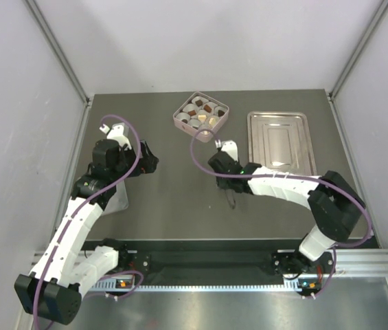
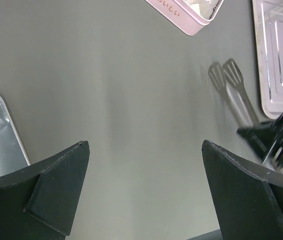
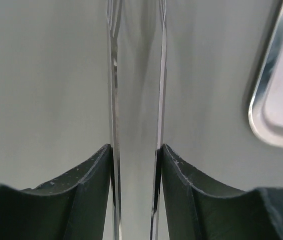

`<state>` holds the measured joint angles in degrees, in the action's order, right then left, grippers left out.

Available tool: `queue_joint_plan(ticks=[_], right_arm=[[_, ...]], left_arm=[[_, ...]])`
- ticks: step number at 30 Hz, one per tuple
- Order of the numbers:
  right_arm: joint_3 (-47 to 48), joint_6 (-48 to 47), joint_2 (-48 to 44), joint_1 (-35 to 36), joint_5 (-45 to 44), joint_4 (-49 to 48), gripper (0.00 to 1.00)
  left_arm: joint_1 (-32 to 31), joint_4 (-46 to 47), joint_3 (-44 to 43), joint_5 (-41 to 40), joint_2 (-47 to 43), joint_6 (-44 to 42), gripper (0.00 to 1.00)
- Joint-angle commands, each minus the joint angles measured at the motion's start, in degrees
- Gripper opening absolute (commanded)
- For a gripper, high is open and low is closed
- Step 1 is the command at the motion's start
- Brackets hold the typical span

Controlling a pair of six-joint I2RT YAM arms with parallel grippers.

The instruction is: Pack the chocolate

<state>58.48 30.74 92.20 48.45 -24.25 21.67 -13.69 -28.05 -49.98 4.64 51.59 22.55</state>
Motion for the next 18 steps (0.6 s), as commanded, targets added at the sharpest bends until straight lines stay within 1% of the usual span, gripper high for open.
queue_joint_plan(ticks=[1,4,9,10,13,18], right_arm=[[-2.05,4.58,-0.98,3.75,-8.53,-9.45,0.45],[-3.02,7.84,0.69,4.99,-9.41,-9.54,0.48],[-5.03,10.73,1.93,5.34,-9.59,-9.28,0.50],[-5.56,11.35,2.01,5.52,-9.67,-9.54,0.50],[-6.79,13.98,3.24,6.13,-9.93,-9.28,0.53],[-7.85,13.03,6.14,7.27,-9.41,-11.29,0.57]], left_arm=[[0.33,2.74,0.32,-1.48,-1.23,0.04,0.99],[0.33,2.39,0.49,-2.35,-1.14,0.22,0.99],[0.33,2.04,0.49,-4.12,-0.62,0.31,0.99],[0.33,1.86,0.41,-5.86,-0.53,0.31,0.99],[0.33,1.69,0.41,-7.54,0.00,0.31,0.99],[0.33,1.25,0.14,-10.00,0.17,0.04,0.99]])
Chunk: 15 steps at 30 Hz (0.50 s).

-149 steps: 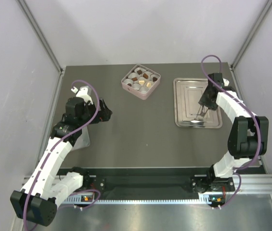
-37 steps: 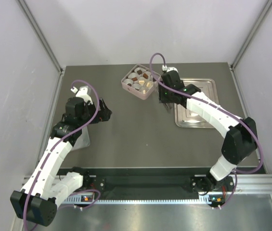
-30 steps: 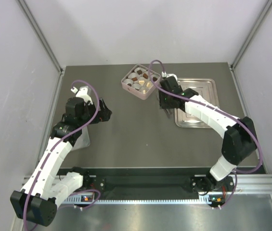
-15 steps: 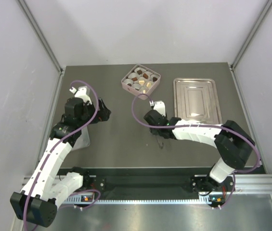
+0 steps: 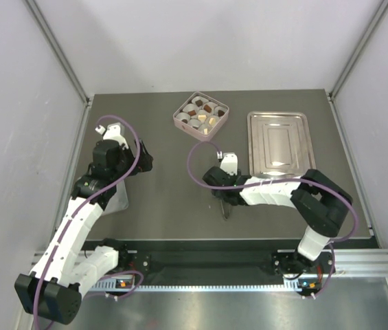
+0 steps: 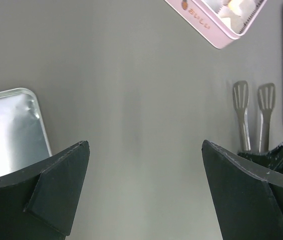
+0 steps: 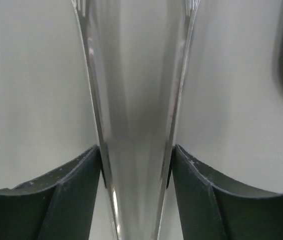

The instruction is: Pack the chocolate

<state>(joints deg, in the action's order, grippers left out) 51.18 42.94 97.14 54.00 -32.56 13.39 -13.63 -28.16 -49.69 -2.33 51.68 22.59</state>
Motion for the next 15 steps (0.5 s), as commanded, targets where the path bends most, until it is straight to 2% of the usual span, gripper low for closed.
queue_joint_plan(ticks=[1,4,6,7,8,15], right_arm=[[-0.81,0.66,1.38,1.81,-1.28,-3.80,0.62],[-1.34,0.66,0.77,1.81,-2.16,-3.72,0.77],[-1.69,1.18,-1.68,1.81,-1.81,-2.67,0.84],[-1.78,1.10,-2.91,1.81,-1.64,-1.27,0.94],[-1.87,0.92,-4.32,1.81,-1.63,-0.65,0.97],[-1.43,-4.88,-19.15,1.81,2.49,6.30,1.00]], left_arm=[[0.27,1.27,-0.23,-3.21,0.00,-0.09,0.99],[0.27,1.44,-0.06,-4.52,-0.61,-0.18,0.99],[0.27,1.62,0.56,-6.19,-0.88,-0.09,0.98],[0.27,1.62,0.56,-6.63,-0.79,-0.26,0.99],[0.27,1.53,0.47,-6.81,-0.36,-0.26,0.99],[0.27,-2.06,-1.19,-9.88,3.25,4.03,0.98]])
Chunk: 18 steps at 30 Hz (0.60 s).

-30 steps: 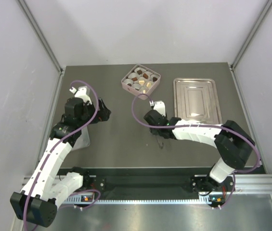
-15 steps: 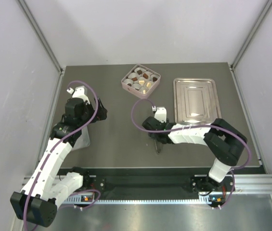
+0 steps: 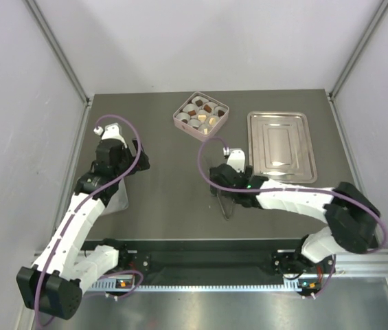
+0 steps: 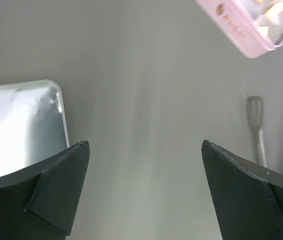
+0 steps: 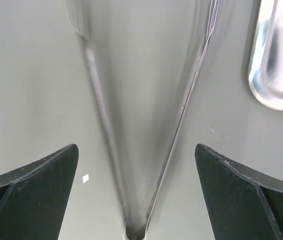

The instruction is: Pack the chocolate

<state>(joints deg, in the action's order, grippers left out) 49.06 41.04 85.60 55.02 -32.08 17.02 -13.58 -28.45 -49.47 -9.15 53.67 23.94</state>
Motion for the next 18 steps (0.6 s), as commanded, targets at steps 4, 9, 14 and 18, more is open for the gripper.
queue_joint_plan(ticks=[4,9,14,18], right_arm=[[-3.35,-5.44,-17.82,0.79,4.56,2.67,1.00],[-8.97,-7.55,-30.29,0.79,5.53,1.80,1.00],[-11.08,-8.78,-35.15,0.79,8.95,1.09,1.00],[-12.14,-9.66,-36.47,0.79,11.06,-0.31,1.00]], left_arm=[[0.40,-6.35,-3.17,-8.51,5.20,4.70,0.98],[1.54,-9.78,-6.06,-14.75,11.27,6.29,0.97],[4.79,-9.44,-6.08,-14.06,17.16,7.25,0.96],[7.16,-6.45,-3.09,-11.17,20.15,9.97,0.91]])
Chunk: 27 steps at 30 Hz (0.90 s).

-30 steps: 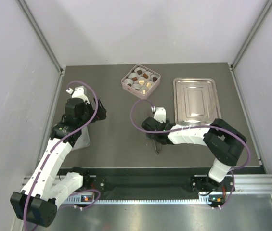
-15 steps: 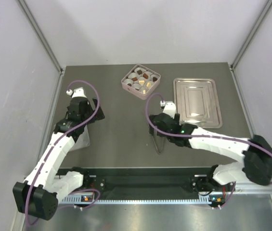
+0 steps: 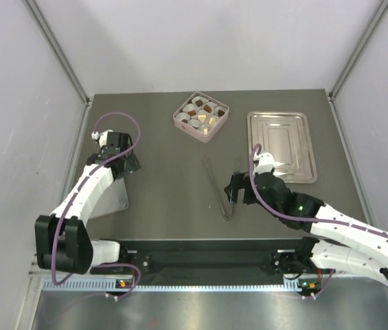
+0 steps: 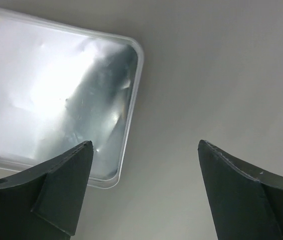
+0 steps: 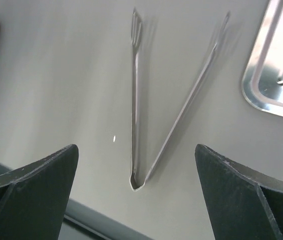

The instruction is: Pack the chocolate

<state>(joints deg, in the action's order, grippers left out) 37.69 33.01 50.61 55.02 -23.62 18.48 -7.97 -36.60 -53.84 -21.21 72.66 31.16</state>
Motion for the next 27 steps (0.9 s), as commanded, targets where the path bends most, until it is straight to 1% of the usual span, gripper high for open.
queue_joint_plan(ticks=[1,5,8,10,11,15,20,22,27], right_arm=[[-1.13,-1.81,-1.74,0.79,3.39,-2.13,1.00],[-2.35,-2.08,-3.84,0.79,3.75,-1.87,1.00],[-4.29,-1.81,-6.65,0.79,3.49,-1.61,1.00],[-4.99,-1.81,-8.06,0.79,3.66,-1.25,1.00],[-5.43,-1.81,-8.77,0.79,3.67,-1.17,1.00],[-6.23,-2.08,-11.76,0.79,2.88,-0.55,1.00],[-6.93,-2.25,-12.29,0.79,2.17,-0.46,1.00],[-6.67,-2.51,-11.85,0.78,2.17,-0.55,1.00],[-6.05,-3.13,-11.68,0.79,1.56,-0.46,1.00]], left_arm=[[2.07,2.49,1.89,1.34,2.03,2.86,0.90],[2.17,6.53,3.83,3.72,4.32,3.30,0.82],[2.25,7.94,4.45,3.46,6.78,3.38,0.73],[2.43,8.04,4.28,3.28,8.88,3.47,0.63],[2.43,7.95,4.27,2.50,9.60,3.38,0.61],[2.43,6.98,3.22,0.47,11.53,2.86,0.60],[2.95,8.12,3.39,0.12,13.29,1.72,0.62],[3.83,8.91,3.83,1.43,14.08,1.45,0.63],[4.89,11.19,4.71,3.63,14.52,-0.04,0.59]])
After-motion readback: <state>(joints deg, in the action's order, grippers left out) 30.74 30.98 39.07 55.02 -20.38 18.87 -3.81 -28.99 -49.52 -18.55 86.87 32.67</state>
